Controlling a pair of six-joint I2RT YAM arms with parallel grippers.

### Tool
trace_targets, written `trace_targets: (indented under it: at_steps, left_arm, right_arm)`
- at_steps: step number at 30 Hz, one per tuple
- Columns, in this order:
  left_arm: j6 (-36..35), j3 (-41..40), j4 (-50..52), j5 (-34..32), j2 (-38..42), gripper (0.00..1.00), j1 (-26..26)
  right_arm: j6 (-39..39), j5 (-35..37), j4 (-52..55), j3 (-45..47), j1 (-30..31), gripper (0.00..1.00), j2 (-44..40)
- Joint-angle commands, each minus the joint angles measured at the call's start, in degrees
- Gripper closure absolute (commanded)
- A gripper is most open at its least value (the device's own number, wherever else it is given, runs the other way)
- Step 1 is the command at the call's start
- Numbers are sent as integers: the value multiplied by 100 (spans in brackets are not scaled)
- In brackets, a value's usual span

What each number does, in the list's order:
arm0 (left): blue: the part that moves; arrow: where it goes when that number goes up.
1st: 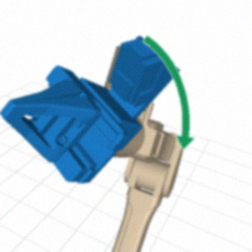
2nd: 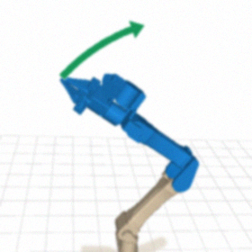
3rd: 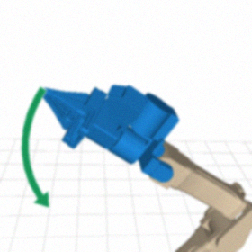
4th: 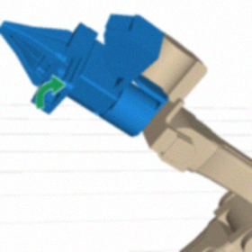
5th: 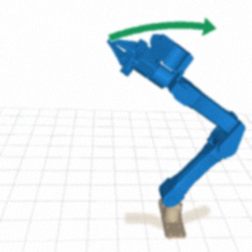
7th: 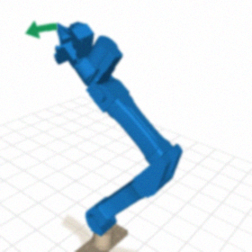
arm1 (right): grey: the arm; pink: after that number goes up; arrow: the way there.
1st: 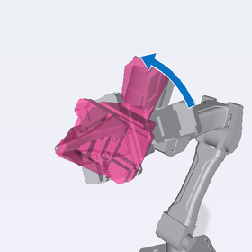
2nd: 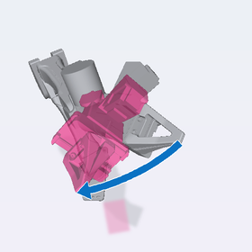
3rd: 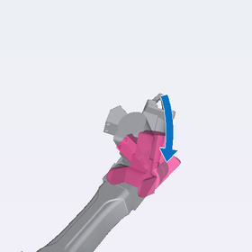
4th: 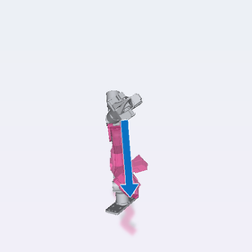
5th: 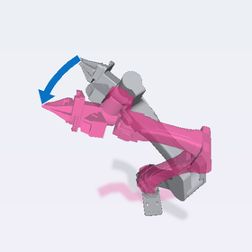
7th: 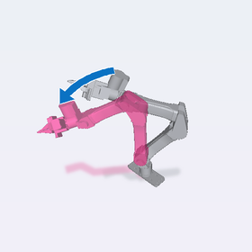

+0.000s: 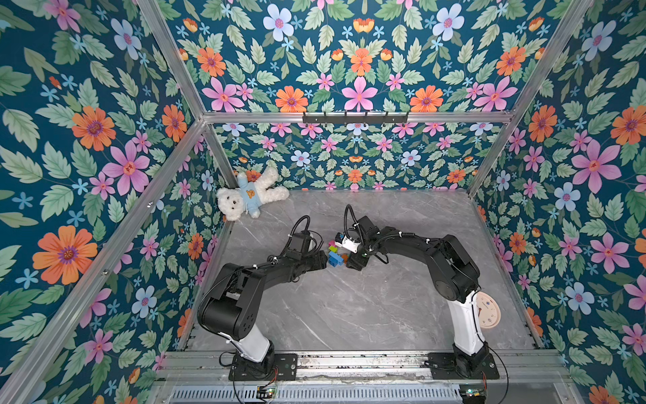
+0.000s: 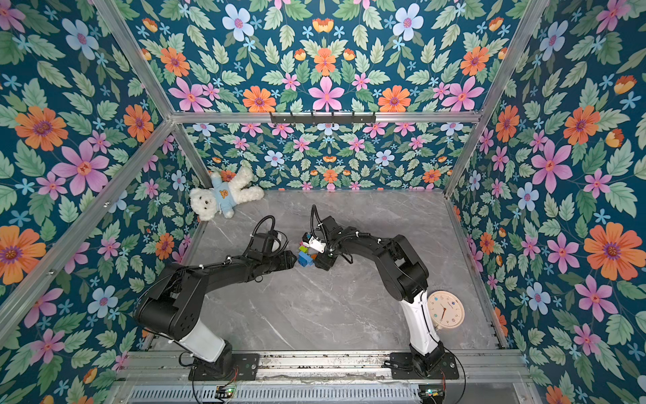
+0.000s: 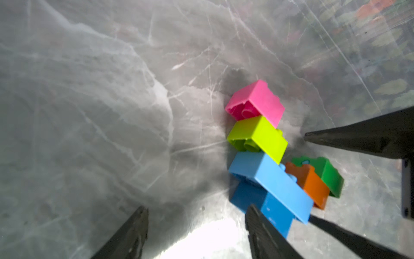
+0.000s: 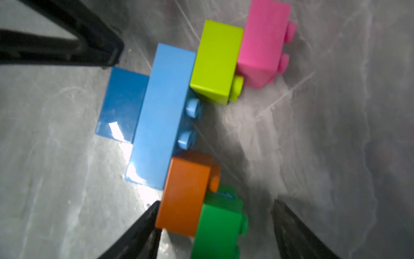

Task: Assemble the letter v with lego
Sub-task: Assemble the lego brick with the lego brick.

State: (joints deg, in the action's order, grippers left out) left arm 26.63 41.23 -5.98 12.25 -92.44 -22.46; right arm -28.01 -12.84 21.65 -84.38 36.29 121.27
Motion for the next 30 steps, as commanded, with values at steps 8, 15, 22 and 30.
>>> trace_targets:
  at_steps: [8,15,22,30]
  left_arm:
    - [92,-142,119,-226,414,21,5]
    - [181,-286,-12,-583,961,1,6]
    - [354,-402,-288,-1167,1523,1,8]
    - [-140,-550,-834,-3129,1975,1,13]
  right_arm:
    - [320,839,239,-69,-182,21,88]
    - [726,1335,367,-318,-312,21,157]
    - [1235,1450,-85,441,-498,19,-818]
    - [2353,2081,-1893,2719,-807,1,-3385]
